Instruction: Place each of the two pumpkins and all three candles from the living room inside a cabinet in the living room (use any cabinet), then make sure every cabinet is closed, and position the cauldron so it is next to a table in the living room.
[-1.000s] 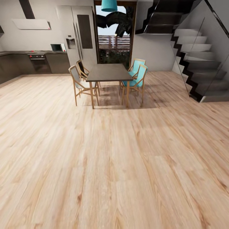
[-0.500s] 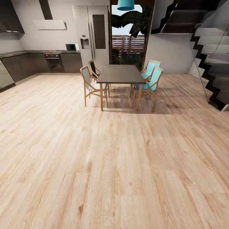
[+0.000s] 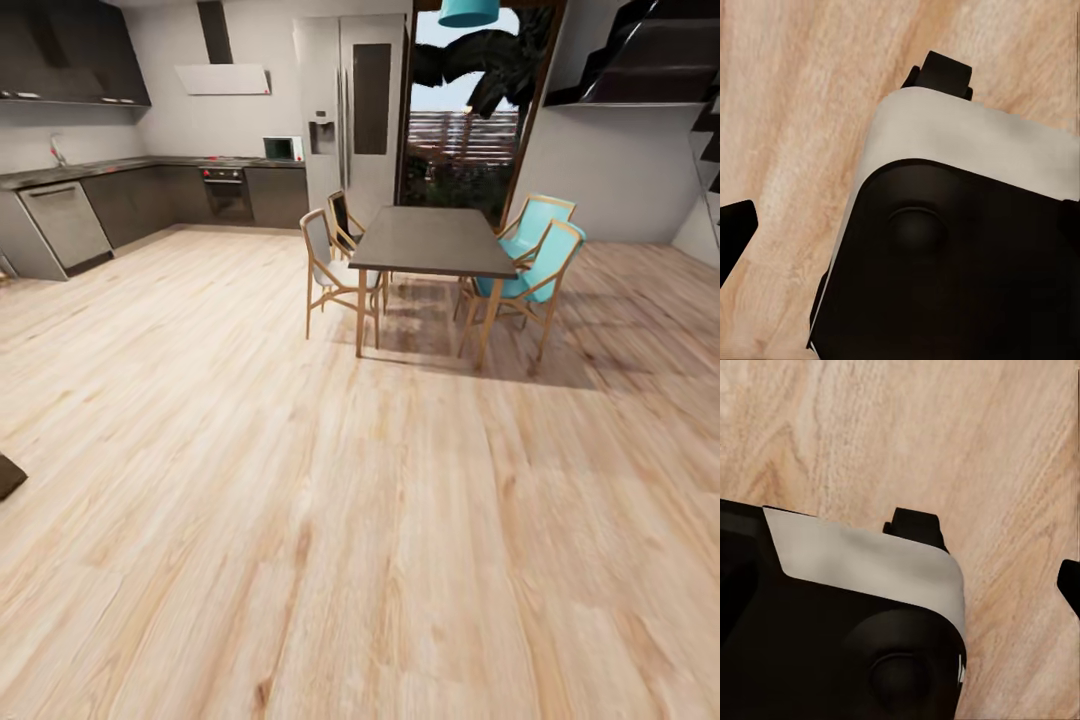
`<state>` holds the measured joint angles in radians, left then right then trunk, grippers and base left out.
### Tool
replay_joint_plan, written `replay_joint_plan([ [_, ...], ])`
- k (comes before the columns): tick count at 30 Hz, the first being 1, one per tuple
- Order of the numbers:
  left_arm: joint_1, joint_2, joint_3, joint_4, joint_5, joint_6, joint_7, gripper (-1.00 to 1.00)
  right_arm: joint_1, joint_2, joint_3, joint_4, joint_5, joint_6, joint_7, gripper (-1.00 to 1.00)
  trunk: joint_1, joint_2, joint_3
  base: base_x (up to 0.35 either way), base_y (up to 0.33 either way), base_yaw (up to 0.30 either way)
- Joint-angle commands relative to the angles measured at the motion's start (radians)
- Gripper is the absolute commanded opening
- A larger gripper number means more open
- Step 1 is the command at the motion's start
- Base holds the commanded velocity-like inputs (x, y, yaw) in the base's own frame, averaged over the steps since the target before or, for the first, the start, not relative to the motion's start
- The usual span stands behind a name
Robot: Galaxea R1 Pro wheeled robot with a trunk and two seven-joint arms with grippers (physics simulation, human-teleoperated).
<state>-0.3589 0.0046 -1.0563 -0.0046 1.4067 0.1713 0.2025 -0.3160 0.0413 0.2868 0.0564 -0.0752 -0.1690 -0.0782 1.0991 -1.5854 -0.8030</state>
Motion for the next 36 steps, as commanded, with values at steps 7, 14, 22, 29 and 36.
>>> replay_joint_plan([
  [7, 0.000, 0.000, -0.001, 0.000, 0.000, 0.001, 0.000, 1.00, 0.000, 0.000, 0.000, 0.000, 0.000, 0.000, 0.000, 1.00, 0.000, 0.000, 0.000, 0.330, -0.075, 0.284],
  [14, 0.000, 0.000, 0.000, 0.000, 0.000, 0.001, 0.000, 1.00, 0.000, 0.000, 0.000, 0.000, 0.001, -0.001, 0.000, 1.00, 0.000, 0.000, 0.000, 0.323, -0.074, 0.284],
  [22, 0.000, 0.001, 0.000, 0.000, 0.000, 0.001, 0.000, 1.00, 0.000, 0.000, 0.000, 0.000, 0.001, -0.001, 0.000, 1.00, 0.000, 0.000, 0.000, 0.300, -0.063, 0.284],
  [29, 0.000, 0.001, 0.000, 0.000, 0.001, 0.001, 0.000, 1.00, 0.000, 0.000, 0.000, 0.000, 0.002, -0.001, 0.000, 1.00, 0.000, 0.000, 0.000, 0.074, -0.004, 0.284],
  [36, 0.000, 0.001, 0.001, 0.000, 0.002, -0.001, 0.000, 1.00, 0.000, 0.002, 0.000, 0.000, 0.002, -0.001, 0.000, 1.00, 0.000, 0.000, 0.000, 0.002, 0.000, 0.284],
])
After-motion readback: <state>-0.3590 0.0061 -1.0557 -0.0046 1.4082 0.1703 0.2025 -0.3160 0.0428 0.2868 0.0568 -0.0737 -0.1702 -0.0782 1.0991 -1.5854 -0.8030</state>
